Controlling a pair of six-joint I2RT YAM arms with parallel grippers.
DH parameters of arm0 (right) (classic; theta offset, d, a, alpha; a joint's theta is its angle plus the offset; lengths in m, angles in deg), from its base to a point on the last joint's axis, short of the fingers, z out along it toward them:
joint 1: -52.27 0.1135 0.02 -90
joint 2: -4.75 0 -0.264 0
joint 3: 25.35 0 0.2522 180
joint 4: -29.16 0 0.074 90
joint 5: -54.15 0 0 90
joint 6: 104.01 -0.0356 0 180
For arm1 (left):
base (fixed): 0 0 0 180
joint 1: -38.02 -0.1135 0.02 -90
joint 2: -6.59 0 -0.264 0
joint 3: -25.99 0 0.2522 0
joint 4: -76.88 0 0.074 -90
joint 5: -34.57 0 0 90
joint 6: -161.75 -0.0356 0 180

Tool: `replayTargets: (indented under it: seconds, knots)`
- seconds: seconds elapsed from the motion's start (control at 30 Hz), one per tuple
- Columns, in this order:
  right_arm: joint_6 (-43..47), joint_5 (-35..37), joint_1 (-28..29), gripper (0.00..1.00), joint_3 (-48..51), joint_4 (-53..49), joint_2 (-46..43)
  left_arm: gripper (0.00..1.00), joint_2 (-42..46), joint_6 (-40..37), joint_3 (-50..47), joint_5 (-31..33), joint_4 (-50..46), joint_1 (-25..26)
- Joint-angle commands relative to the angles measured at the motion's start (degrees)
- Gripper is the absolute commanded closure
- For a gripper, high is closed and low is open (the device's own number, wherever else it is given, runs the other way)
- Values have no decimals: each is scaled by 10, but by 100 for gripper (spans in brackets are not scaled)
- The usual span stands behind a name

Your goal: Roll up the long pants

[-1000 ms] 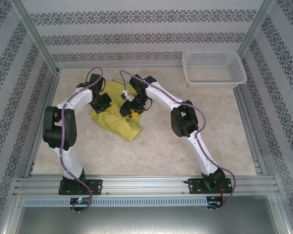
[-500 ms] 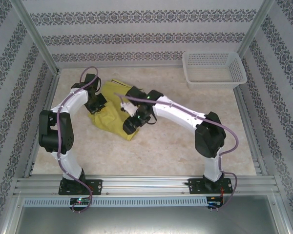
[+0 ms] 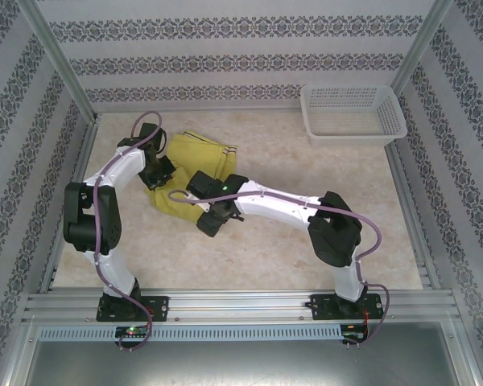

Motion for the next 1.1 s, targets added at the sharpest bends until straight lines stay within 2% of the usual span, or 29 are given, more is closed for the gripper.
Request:
replayTargets:
  seconds: [0.0,0.03,0.07,0.1,0.13,0.17,0.37,0.53,0.8,1.0,1.07]
  knots:
    - [35,51,2,29,-6,26,29,100,17,-8,-8,15,-37,-7]
    - [44,51,0,36,-9,26,36,100,18,-8,-9,15,-38,-7]
    - [53,50,-1,47,-13,24,44,100,20,-9,-10,16,-40,-8]
    - [59,47,-3,64,-17,20,49,100,22,-9,-10,18,-41,-7]
    - [63,43,-6,89,-21,17,52,100,25,-11,-12,20,-43,-8]
    - [65,41,-9,100,-22,18,51,100,28,-12,-13,22,-44,-9]
    - [57,-17,-50,100,-36,19,10,100,52,-16,-24,30,-54,-15]
    - [46,-91,-92,100,-88,-18,4,100,64,-16,-38,36,-57,-17]
    - [44,-198,-156,100,-212,-103,90,100,71,-7,-69,31,-47,-18]
    - [41,-232,-192,100,-247,-113,155,100,70,-8,-75,32,-47,-18]
    - [51,-235,-203,97,-262,-130,176,100,69,-11,-74,34,-48,-19]
